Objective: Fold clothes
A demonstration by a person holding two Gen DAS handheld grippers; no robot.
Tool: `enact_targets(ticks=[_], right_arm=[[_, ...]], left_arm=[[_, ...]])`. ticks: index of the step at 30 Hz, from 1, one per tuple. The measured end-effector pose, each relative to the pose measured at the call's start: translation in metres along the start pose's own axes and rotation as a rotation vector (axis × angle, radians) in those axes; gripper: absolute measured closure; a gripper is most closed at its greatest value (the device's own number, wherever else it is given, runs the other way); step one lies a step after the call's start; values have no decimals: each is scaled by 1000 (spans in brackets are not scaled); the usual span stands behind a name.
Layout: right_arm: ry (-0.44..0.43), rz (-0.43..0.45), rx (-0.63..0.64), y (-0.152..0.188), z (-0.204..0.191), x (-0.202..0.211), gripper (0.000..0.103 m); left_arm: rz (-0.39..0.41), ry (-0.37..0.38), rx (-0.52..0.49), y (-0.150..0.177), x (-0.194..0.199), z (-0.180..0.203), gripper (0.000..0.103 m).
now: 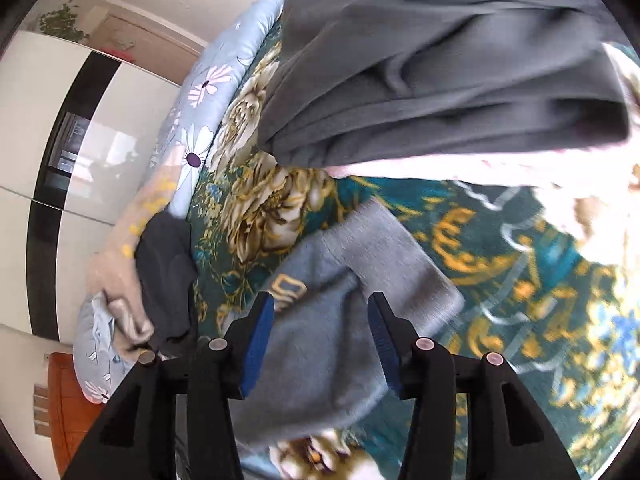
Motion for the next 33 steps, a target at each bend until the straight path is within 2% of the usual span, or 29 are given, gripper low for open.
enact_targets(ticks=[4,6,11,12,17,20,22,24,28,33], right_arm=[[25,46,7,38,13,56,52],[57,81,-36,63,27,82,51],[107,122,-223,140,65,131,51],[116,128,-259,156,72,139,51],[126,142,-424,216,104,166,50],[111,131,-471,235,112,163,50],[106,120,-477,240,112,155,50],[101,113,-478,244,109,146,50],[75,112,-490,251,108,136,51],[71,142,-539,260,113,130,51]], left_arm=[[1,-2,-31,6,20,-22,42],[25,-22,-21,13,32,-39,41],[193,-132,38,47,68,-90,41],[197,-142,62,56,69,-104,41],[139,-157,174,101,61,-169,41],[40,-71,254,124,38,-186,41],[9,11,285,134,27,-183,41],[-13,50,256,140,17,-170,41],[-9,28,186,139,5,-147,41],[4,22,187,131,6,-144,46]])
Point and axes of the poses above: each gripper's, at about its wrist camera, not at the fingertips, and x roughly against the way its jaws point, z to its right, y to its underside, the point moved 6 cm from there along -x, roughly the way its jaws point, and after that the axes turned 14 degrees about -y, right-handed, at the moved point
